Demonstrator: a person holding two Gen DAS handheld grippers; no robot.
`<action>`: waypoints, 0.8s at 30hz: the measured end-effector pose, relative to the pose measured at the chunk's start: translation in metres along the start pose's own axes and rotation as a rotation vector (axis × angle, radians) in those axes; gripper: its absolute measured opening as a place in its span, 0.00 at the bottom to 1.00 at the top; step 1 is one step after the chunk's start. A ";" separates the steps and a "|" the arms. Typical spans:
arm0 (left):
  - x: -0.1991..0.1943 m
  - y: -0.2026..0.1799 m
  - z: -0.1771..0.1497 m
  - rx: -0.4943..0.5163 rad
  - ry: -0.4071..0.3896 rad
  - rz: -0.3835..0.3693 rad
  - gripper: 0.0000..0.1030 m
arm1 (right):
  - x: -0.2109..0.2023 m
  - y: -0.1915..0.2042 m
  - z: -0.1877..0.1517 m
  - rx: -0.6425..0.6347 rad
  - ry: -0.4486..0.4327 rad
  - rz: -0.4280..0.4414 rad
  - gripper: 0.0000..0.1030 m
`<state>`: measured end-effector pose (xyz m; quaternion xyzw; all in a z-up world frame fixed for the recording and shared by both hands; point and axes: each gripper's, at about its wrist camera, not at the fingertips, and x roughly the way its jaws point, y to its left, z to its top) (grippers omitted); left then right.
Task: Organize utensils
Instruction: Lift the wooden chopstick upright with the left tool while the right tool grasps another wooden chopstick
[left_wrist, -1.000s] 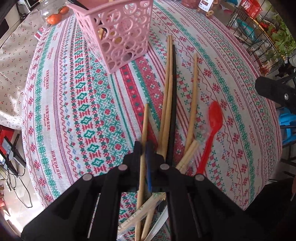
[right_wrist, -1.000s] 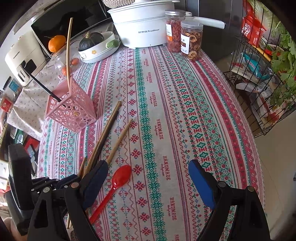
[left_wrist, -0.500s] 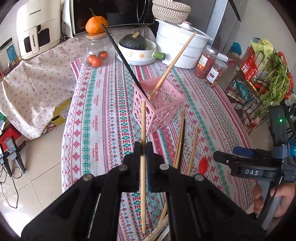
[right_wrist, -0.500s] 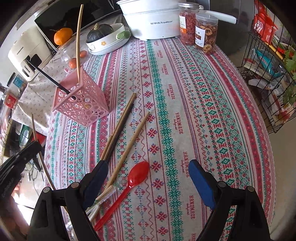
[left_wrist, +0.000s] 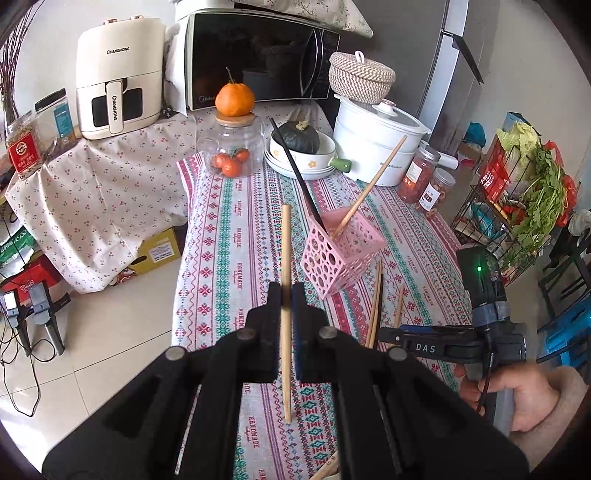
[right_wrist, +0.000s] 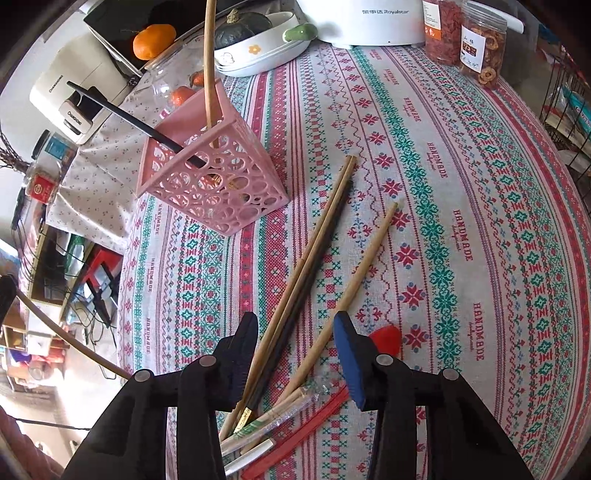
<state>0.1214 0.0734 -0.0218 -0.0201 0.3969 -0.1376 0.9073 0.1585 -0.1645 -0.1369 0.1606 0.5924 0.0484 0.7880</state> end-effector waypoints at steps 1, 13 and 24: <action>-0.002 0.001 0.000 -0.004 -0.003 -0.003 0.06 | 0.005 0.004 0.001 -0.008 0.007 -0.003 0.33; -0.005 0.006 -0.002 -0.015 0.000 -0.025 0.06 | 0.031 0.028 0.010 -0.027 0.018 -0.063 0.10; -0.005 0.006 -0.002 -0.008 -0.007 -0.010 0.06 | 0.051 0.049 0.015 -0.095 0.036 -0.054 0.11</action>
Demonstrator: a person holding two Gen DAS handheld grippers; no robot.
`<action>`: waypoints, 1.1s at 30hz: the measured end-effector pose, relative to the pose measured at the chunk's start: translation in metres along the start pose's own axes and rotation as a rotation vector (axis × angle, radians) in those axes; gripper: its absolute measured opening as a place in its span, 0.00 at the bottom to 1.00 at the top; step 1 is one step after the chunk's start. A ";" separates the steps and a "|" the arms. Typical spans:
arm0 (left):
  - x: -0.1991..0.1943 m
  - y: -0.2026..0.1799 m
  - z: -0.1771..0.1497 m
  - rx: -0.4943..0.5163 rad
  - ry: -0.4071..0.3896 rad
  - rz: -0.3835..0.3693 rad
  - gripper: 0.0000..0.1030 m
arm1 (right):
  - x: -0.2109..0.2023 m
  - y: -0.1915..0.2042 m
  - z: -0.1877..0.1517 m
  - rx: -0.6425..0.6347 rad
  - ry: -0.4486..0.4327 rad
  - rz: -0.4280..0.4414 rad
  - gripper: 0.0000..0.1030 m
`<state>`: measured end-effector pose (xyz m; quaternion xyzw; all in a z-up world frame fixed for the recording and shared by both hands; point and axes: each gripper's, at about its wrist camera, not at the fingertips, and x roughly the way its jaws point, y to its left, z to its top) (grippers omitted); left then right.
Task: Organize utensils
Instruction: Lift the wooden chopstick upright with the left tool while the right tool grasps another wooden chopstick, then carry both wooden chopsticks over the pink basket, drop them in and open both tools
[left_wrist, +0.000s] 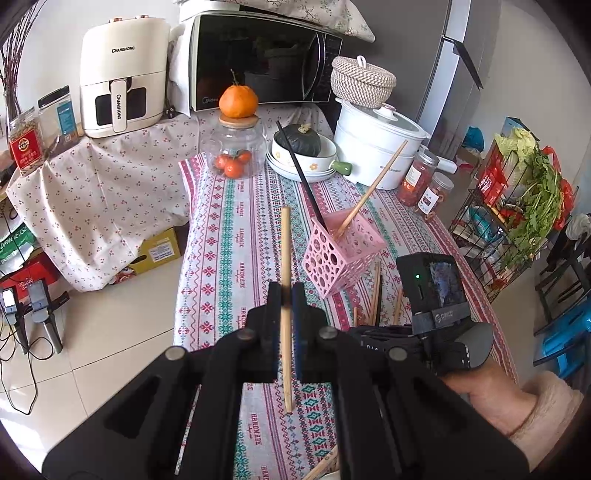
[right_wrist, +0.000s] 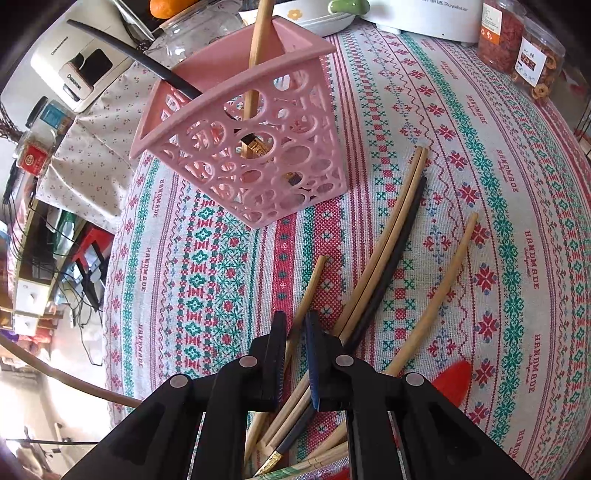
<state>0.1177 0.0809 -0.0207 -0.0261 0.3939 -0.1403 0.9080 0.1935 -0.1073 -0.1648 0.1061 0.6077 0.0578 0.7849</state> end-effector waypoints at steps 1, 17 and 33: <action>0.000 -0.001 0.000 0.002 -0.001 0.003 0.06 | 0.001 0.007 -0.001 -0.030 -0.004 -0.030 0.11; -0.022 -0.011 0.003 0.017 -0.098 0.019 0.06 | -0.051 0.037 -0.017 -0.164 -0.247 0.090 0.07; -0.060 -0.036 0.011 0.068 -0.323 0.090 0.06 | -0.187 0.023 -0.060 -0.244 -0.616 0.175 0.05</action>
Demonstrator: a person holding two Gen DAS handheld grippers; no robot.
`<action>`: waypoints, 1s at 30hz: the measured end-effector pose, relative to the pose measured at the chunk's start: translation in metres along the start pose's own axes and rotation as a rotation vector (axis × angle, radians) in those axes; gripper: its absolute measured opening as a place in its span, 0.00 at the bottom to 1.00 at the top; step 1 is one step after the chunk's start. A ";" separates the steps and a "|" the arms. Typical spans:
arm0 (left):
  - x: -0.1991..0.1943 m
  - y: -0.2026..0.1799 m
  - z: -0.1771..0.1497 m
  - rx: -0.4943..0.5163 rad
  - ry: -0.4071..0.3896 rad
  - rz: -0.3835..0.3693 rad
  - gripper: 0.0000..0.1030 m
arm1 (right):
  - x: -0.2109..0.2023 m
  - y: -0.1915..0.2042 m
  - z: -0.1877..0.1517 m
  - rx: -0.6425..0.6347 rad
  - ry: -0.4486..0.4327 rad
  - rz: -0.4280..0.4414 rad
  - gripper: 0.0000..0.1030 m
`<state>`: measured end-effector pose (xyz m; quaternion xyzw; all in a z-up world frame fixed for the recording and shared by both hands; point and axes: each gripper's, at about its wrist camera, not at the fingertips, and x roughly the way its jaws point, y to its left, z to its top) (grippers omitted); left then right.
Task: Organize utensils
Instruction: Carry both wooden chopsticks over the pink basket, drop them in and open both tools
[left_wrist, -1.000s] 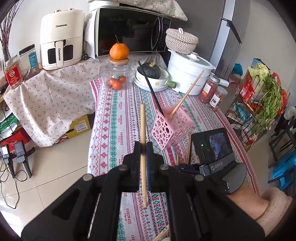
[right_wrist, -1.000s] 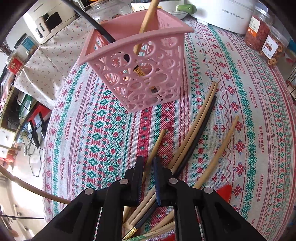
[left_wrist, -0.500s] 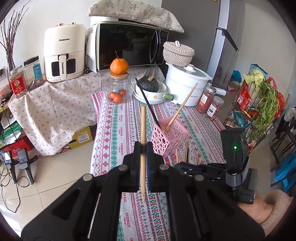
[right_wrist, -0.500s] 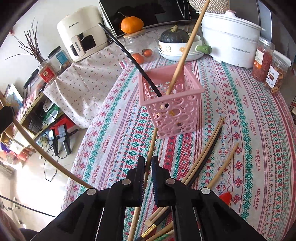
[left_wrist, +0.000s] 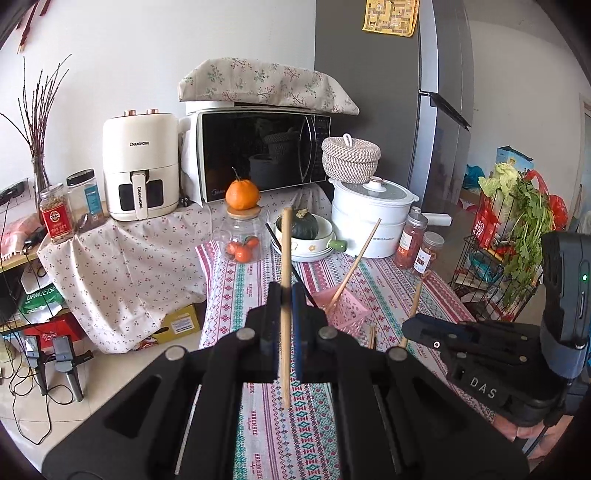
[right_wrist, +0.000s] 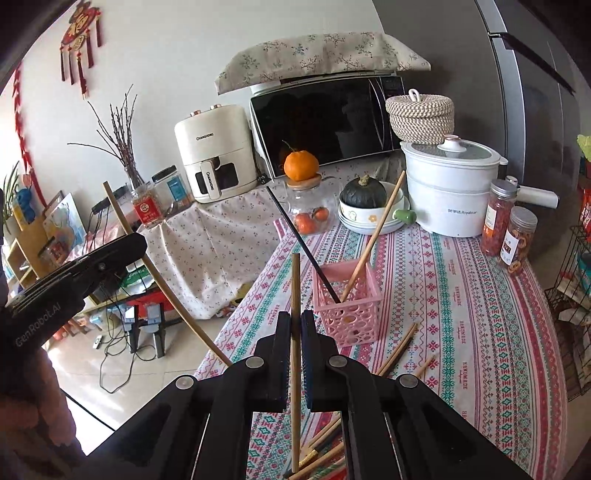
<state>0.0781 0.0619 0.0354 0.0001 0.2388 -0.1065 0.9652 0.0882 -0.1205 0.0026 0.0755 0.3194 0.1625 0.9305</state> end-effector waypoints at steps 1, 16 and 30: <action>-0.001 -0.001 0.002 -0.002 -0.011 0.001 0.06 | -0.005 0.001 0.003 -0.001 -0.017 0.003 0.05; -0.005 0.009 0.027 -0.178 -0.203 -0.049 0.06 | -0.050 0.010 0.061 -0.056 -0.223 -0.018 0.05; 0.040 -0.005 0.029 -0.221 -0.228 -0.101 0.06 | -0.052 -0.016 0.084 -0.010 -0.333 -0.128 0.05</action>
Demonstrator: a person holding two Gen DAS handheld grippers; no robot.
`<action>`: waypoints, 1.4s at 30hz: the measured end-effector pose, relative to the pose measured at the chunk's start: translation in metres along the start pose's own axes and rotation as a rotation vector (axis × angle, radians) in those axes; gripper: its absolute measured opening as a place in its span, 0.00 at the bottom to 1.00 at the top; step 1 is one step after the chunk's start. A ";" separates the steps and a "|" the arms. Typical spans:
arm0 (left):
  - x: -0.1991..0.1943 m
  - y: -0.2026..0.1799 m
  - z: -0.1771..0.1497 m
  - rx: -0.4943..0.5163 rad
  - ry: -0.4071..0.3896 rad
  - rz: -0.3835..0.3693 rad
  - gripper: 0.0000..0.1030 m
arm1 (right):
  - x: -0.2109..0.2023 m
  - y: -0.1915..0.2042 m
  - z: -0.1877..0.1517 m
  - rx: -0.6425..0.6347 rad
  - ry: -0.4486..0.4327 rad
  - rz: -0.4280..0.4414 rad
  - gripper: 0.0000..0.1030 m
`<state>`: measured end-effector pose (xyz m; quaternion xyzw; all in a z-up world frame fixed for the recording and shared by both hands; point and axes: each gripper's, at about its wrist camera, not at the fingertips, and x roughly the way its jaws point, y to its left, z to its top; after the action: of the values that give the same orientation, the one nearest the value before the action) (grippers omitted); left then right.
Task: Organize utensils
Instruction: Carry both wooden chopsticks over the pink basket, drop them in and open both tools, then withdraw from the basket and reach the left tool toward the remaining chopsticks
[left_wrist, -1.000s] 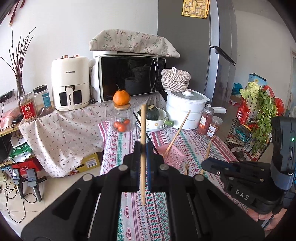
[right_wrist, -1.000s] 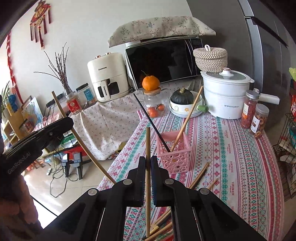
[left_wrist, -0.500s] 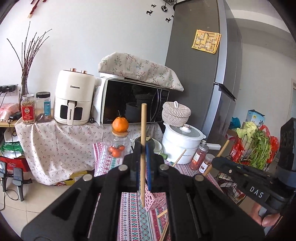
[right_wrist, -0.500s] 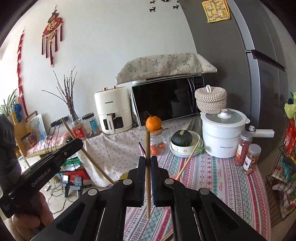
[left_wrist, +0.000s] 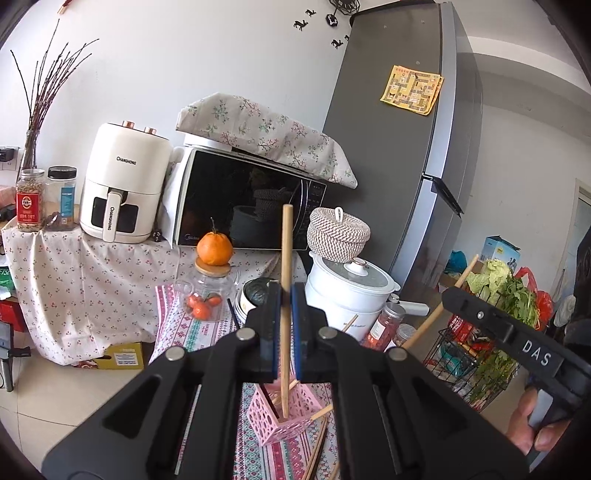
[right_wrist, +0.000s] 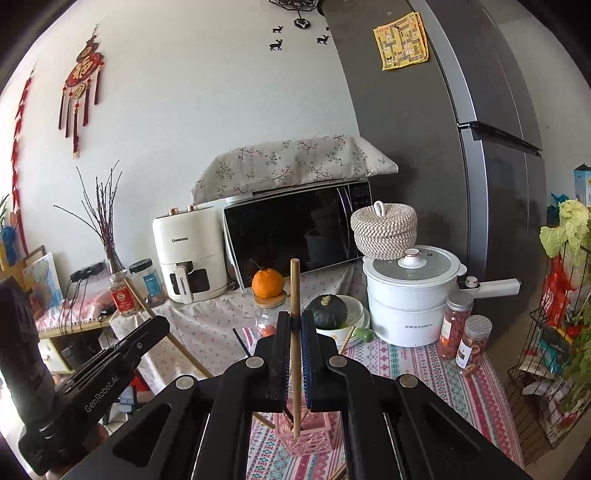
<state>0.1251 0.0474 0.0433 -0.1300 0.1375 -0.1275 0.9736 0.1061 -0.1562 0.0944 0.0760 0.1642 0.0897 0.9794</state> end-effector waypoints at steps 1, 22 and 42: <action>0.004 -0.001 -0.002 0.002 0.000 0.004 0.06 | 0.001 -0.002 0.001 0.004 -0.005 -0.005 0.05; 0.049 -0.009 -0.028 0.063 0.157 0.013 0.49 | 0.054 -0.032 -0.019 0.084 0.003 -0.046 0.05; 0.035 0.021 -0.051 0.112 0.442 0.113 0.81 | 0.092 -0.024 -0.040 0.063 0.163 -0.034 0.38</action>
<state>0.1470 0.0455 -0.0180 -0.0369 0.3470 -0.1055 0.9312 0.1824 -0.1564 0.0246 0.0965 0.2475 0.0735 0.9613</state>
